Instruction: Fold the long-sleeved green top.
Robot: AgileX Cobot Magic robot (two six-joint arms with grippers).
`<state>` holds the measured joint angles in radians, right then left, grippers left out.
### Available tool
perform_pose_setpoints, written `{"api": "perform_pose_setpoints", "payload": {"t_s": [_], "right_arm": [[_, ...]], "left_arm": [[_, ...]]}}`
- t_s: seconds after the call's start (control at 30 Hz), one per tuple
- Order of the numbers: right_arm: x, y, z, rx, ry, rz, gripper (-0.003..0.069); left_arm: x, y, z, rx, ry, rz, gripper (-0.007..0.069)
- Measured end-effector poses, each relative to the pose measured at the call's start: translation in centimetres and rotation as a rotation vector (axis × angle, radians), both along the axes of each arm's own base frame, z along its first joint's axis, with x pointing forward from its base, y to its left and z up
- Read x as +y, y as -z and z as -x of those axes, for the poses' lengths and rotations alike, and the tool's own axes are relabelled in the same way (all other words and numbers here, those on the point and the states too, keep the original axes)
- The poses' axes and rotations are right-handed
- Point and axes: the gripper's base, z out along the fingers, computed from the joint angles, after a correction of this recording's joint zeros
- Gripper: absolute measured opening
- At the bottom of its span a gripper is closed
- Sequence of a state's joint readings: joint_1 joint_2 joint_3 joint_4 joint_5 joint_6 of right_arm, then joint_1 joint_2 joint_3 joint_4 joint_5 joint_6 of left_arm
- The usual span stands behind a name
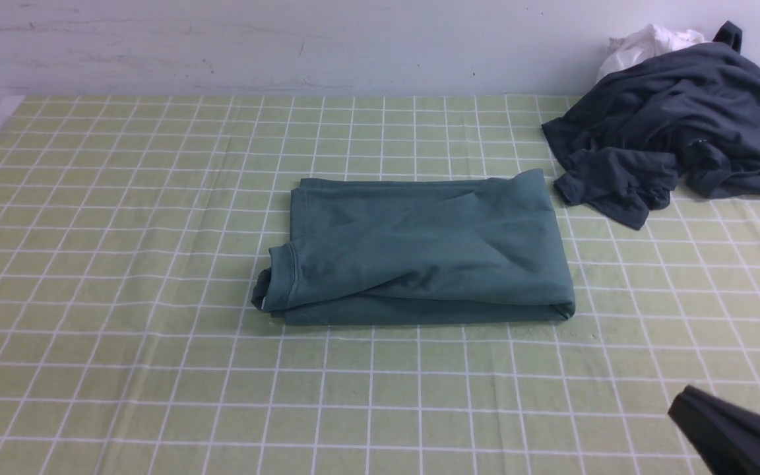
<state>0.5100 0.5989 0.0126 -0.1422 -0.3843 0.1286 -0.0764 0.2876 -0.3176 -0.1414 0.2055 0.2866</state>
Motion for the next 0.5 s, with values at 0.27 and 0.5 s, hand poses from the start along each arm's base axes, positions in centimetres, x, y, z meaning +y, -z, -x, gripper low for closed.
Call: {"api": "perform_pose_setpoints", "payload": {"t_s": [0.27, 0.5], "right_arm": [[-1.7, 2.9, 1.1, 0.344, 0.135, 0.018, -0.0011], [-4.4, 2.4, 3.3, 0.204, 0.343, -0.015, -0.0010]], "left_arm": [[0.0, 0.0, 0.0, 0.001, -0.001, 0.000, -0.0003], [0.0, 0.0, 0.0, 0.001, -0.001, 0.000, -0.0003]]}}
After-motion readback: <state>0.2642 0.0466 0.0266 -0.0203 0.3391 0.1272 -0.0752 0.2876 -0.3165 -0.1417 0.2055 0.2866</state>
